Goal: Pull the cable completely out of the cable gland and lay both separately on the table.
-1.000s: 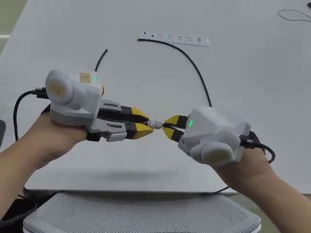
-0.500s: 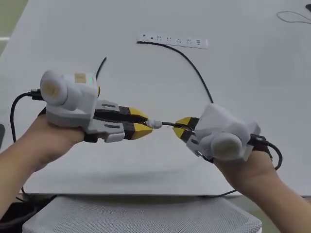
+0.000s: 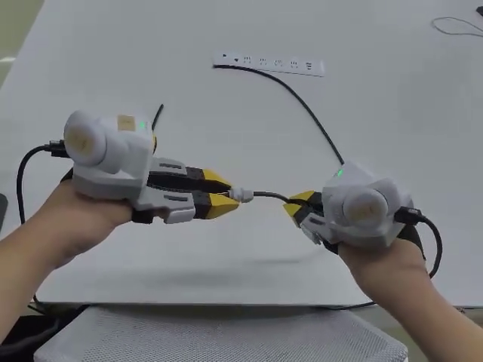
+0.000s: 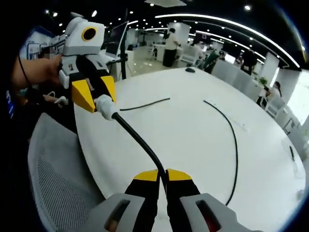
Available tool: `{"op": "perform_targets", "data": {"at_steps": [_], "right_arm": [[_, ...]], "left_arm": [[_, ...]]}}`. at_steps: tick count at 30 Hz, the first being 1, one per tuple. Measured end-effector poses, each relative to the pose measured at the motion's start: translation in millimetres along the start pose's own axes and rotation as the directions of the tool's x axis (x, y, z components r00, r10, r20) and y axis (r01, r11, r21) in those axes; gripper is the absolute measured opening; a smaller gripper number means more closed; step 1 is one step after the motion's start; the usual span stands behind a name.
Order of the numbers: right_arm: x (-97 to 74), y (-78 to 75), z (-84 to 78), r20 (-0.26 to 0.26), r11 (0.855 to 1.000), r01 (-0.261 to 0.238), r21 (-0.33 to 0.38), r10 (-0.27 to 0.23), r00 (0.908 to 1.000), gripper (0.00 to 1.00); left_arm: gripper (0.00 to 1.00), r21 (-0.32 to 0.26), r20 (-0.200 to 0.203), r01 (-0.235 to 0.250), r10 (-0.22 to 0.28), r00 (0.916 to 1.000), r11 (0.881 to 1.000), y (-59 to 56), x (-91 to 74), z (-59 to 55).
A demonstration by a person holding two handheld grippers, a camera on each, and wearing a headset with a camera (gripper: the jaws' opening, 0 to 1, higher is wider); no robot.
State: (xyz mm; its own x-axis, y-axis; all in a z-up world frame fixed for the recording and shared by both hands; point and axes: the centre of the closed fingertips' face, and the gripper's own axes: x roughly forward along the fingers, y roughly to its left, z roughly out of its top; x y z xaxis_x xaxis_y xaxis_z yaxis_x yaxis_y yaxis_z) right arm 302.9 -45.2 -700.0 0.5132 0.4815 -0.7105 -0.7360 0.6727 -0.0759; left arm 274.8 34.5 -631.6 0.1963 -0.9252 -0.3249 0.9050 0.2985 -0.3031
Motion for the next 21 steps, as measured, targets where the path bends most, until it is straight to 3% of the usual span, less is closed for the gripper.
{"op": "perform_targets", "data": {"at_steps": [4, 9, 14, 21], "right_arm": [[3.5, -7.2, -14.4, -0.02, 0.996, 0.01, 0.085, -0.008, 0.9998, 0.0], [7.6, -14.4, -32.0, -0.054, 0.981, 0.023, 0.193, -0.013, 0.9984, 0.0], [9.6, -10.7, -37.3, -0.073, 0.981, 0.023, 0.193, -0.009, 0.9973, 0.0], [6.5, -8.4, -32.0, -0.053, 0.986, 0.008, 0.165, 0.0, 0.9986, 0.0]], "left_arm": [[0.14, 0.0, -0.001, 0.002, -0.002, 1.0, 1.0, -1.7, 0.7, -0.6], [0.14, -0.005, -0.004, 0.006, -0.006, 1.0, 1.0, -3.3, 2.1, -2.6], [0.15, -0.004, -0.014, 0.003, -0.003, 0.9999, 1.0, -3.8, 4.2, -7.3], [0.15, -0.006, -0.009, -0.008, 0.008, 0.9999, 1.0, 0.7, 0.5, -5.9]]}}
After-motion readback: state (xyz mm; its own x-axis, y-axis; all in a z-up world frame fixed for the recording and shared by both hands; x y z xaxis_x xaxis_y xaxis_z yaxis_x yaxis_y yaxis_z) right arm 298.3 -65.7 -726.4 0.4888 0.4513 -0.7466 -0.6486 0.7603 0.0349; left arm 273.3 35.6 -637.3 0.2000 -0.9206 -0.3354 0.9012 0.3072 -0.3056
